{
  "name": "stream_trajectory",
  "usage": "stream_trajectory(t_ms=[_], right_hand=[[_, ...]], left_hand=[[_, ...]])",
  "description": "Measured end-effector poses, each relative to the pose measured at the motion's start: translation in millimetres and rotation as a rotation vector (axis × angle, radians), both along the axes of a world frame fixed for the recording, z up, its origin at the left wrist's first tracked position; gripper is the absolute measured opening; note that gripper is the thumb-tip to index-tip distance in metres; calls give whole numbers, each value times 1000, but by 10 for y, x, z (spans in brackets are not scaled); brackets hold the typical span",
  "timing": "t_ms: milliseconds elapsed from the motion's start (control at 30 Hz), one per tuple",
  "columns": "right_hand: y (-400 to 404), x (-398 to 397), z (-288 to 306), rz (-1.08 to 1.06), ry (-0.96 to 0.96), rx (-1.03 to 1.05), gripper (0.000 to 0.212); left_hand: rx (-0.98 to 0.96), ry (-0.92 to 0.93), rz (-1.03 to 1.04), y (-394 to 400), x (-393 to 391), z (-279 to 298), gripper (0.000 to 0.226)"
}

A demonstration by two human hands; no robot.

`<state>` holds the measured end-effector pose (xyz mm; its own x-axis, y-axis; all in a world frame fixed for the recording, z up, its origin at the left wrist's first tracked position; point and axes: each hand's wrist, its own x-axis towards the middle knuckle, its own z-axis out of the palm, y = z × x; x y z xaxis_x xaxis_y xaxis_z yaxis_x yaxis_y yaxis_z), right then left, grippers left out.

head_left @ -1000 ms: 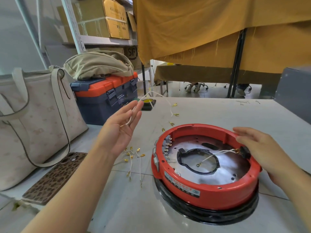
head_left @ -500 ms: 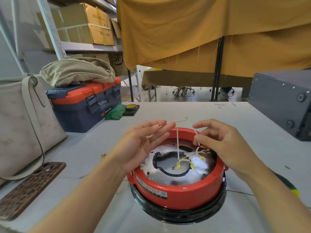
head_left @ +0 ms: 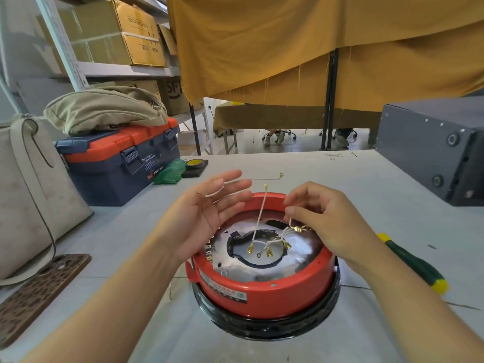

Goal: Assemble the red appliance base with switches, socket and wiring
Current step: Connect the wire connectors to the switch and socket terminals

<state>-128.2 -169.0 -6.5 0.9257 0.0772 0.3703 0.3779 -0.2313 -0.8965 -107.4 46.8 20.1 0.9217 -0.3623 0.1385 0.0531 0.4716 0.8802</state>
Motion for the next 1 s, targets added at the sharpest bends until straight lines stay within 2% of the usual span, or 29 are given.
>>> stream_trajectory(t_ms=[267,633,1000], right_hand=[[6,-20,18,19,26,67,13],[25,-34,11,-33,19,-75,30],[27,42,102,-25,29,-232,39]], left_hand=[[107,-73,169,54,27,-81,18],[388,-176,172,154,-47,-67,19],[881,-295,90,320,-148,31,15]])
